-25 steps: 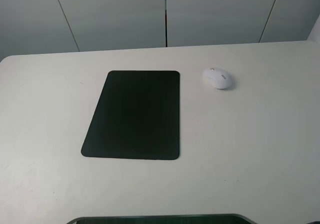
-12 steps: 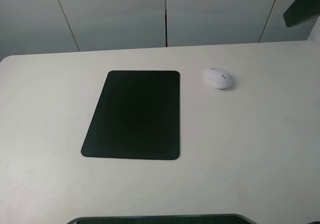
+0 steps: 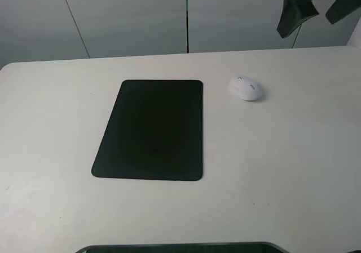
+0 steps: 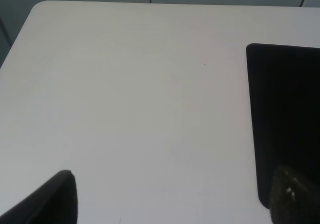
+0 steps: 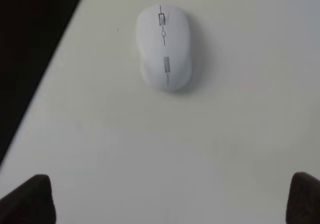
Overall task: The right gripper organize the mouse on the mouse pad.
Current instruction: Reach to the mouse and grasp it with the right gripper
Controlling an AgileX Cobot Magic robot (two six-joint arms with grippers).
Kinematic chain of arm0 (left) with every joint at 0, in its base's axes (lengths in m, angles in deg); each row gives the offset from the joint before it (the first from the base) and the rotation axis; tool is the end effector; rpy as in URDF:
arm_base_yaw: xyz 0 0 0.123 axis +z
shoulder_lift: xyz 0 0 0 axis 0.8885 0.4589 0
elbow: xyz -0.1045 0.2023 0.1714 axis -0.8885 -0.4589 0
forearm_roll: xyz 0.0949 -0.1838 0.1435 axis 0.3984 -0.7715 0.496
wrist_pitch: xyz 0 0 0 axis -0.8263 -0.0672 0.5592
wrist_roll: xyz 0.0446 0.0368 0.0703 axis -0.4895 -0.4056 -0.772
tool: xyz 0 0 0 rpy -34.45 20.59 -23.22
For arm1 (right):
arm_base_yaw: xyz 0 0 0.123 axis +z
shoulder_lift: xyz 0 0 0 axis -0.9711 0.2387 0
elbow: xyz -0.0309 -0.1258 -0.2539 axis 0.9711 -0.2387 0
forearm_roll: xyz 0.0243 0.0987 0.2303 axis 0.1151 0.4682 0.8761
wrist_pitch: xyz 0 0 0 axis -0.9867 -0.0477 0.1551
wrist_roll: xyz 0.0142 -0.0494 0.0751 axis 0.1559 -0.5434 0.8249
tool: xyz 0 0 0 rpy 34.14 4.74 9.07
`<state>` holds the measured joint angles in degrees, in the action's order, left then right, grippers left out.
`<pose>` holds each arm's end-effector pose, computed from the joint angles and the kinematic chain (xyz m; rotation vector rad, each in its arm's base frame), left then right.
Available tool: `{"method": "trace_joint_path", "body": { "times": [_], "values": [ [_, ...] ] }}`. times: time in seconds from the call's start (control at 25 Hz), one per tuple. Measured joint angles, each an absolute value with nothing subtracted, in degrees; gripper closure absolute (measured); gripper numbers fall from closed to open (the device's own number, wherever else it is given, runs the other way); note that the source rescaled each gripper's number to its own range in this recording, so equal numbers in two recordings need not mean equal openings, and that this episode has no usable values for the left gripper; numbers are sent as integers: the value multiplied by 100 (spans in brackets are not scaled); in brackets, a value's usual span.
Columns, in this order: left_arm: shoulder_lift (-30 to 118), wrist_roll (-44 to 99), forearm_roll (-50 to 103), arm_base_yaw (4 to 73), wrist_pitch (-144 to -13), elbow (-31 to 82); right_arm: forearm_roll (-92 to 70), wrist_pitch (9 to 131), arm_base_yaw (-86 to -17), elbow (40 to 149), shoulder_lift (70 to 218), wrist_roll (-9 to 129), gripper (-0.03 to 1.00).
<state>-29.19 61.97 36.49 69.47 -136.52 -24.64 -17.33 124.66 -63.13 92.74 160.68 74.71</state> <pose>-0.0064 -0.0059 0.2789 -0.1172 2.0476 -0.0016 0.3114 0.0743 0.3120 -0.4965 2.7583 0.0563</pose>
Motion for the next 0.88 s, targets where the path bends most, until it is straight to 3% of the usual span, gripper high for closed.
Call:
{"method": "trace_joint_path", "body": {
  "times": [0.88],
  "values": [
    [-2921, 6197, 3649, 6947, -13652, -2464, -2256, 12541, -6221, 10667, 18778, 7298, -3]
  ]
}}
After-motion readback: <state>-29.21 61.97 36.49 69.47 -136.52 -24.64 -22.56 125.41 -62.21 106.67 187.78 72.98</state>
